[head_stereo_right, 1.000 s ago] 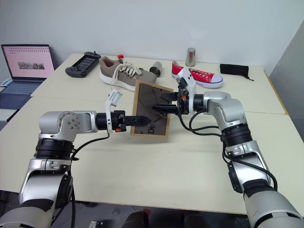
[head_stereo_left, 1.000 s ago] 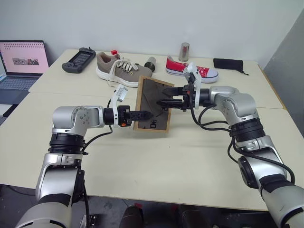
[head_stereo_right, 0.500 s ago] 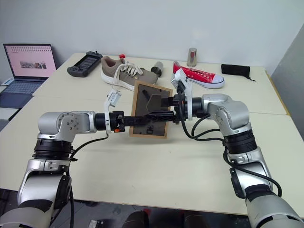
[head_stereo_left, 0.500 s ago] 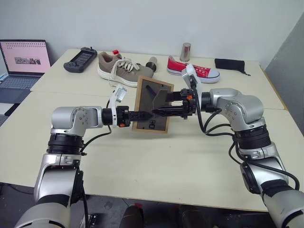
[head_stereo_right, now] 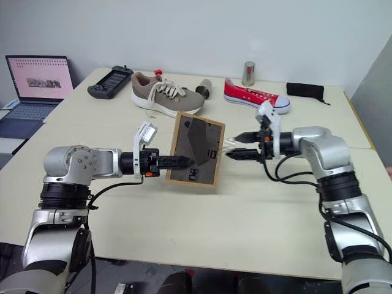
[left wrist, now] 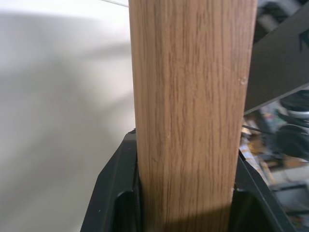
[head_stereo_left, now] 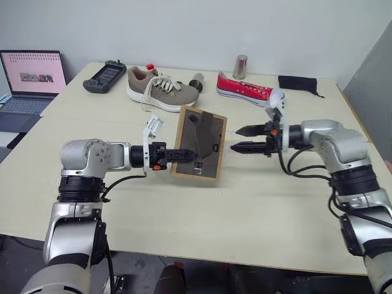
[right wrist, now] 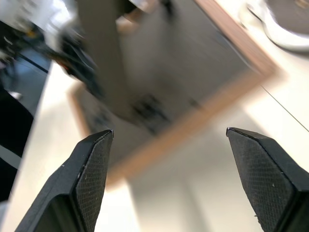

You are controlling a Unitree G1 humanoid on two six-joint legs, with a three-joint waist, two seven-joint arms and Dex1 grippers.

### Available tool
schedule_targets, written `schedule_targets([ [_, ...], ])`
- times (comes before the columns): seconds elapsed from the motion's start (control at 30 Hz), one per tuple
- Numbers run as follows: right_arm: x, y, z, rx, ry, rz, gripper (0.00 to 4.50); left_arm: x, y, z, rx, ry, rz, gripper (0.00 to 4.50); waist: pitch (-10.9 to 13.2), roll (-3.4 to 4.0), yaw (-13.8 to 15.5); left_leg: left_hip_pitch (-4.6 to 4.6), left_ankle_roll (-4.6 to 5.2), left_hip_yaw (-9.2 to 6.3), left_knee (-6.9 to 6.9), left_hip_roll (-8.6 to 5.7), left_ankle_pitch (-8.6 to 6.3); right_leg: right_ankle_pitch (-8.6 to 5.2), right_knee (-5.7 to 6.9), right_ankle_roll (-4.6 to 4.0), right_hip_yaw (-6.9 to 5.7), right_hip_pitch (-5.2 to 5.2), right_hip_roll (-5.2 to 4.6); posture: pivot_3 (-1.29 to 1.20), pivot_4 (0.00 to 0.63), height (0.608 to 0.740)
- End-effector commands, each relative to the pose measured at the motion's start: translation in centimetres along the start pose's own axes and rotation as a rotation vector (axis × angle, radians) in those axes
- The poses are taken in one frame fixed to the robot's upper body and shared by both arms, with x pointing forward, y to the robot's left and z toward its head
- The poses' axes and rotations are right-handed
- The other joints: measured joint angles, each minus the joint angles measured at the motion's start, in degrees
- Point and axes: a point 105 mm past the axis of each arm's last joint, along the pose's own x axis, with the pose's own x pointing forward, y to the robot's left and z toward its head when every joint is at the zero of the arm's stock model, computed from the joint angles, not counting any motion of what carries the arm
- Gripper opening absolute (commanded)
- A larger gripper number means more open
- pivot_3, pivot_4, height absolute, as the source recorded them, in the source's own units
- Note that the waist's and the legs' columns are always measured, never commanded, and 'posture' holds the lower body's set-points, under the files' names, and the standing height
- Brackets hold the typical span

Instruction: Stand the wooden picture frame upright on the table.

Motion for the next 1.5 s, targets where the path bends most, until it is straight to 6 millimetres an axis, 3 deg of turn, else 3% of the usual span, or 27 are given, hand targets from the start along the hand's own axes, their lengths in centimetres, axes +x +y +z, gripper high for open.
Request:
schedule_targets([
  [0.03, -1.8, -0.6, -1.2, -0.239, 0.012, -0.062, 3.98, -1.0, -1.9, 0.0, -0.107, 0.011, -0.1, 1.29, 0.0, 0.0, -0.2, 0.0, 0.0, -0.01, 0.0, 0.0, 0.0, 0.0, 0.0, 0.0, -0.01, 0.0, 0.0, 0.0, 0.15, 0.74],
  [0.13, -2.1, -0.6, -2.8, -0.461, 0.033, -0.093, 3.98, -1.2, -2.0, -0.4, -0.176, 0.023, -0.145, 1.29, 0.0, -0.04, -0.2, 0.02, 0.0, -0.07, 0.05, 0.0, 0.0, -0.02, -0.03, 0.03, -0.05, 0.07, 0.0, 0.0, 0.15, 0.74],
  [0.27, -1.6, -0.3, -3.2, -1.122, 0.009, -0.203, 3.98, -1.0, -2.1, -0.2, -0.317, -0.021, -0.255, 1.29, 0.0, -0.02, -0.4, 0.03, 0.01, 0.02, 0.09, -0.02, 0.0, -0.04, 0.01, 0.07, 0.07, 0.03, -0.01, 0.0, 0.15, 0.74],
  [0.37, -1.5, 0.2, -2.8, -1.321, -0.05, -0.214, 3.98, -1.1, -2.6, -0.1, -0.35, -0.032, -0.29, 1.29, 0.0, -0.02, -0.5, 0.07, 0.0, 0.03, 0.09, -0.01, 0.0, -0.03, 0.04, 0.06, 0.08, 0.03, -0.01, 0.0, 0.15, 0.74],
  [0.5, -0.5, 1.2, -1.3, -1.438, -0.184, -0.212, 3.98, -0.7, -3.3, -1.2, -0.344, 0.007, -0.303, 1.29, 0.0, -0.02, -0.5, 0.09, -0.14, 0.02, 0.1, -0.01, 0.08, -0.01, 0.1, 0.03, 0.08, 0.05, -0.07, 0.0, 0.15, 0.74],
  [0.73, 1.5, 1.7, -0.3, -1.571, -0.256, -0.202, 3.98, 0.0, -3.9, -2.0, -0.356, 0.01, -0.315, 1.29, 0.0, -0.02, -0.2, 0.17, -0.41, -0.05, 0.12, -0.04, 0.25, -0.01, 0.18, 0.03, 0.05, 0.1, -0.13, 0.0, 0.15, 0.74],
  [1.2, 3.8, 3.3, 0.6, -1.679, -0.364, -0.143, 3.98, 0.3, -4.2, -1.1, -0.352, -0.058, -0.297, 1.29, 0.0, -0.02, -0.2, 0.18, -0.45, -0.12, 0.13, -0.15, 0.31, -0.01, 0.21, 0.02, 0.05, 0.12, -0.18, 0.0, 0.15, 0.74],
  [1.5, 3.9, 3.5, 1.6, -1.722, -0.413, -0.164, 1.93, 0.2, -4.4, -1.4, -0.339, -0.026, -0.288, 1.29, 0.0, -0.02, -0.2, 0.18, -0.43, -0.25, 0.12, -0.27, 0.33, -0.01, 0.21, 0.02, 0.03, 0.15, -0.22, 0.0, 0.15, 0.74],
])
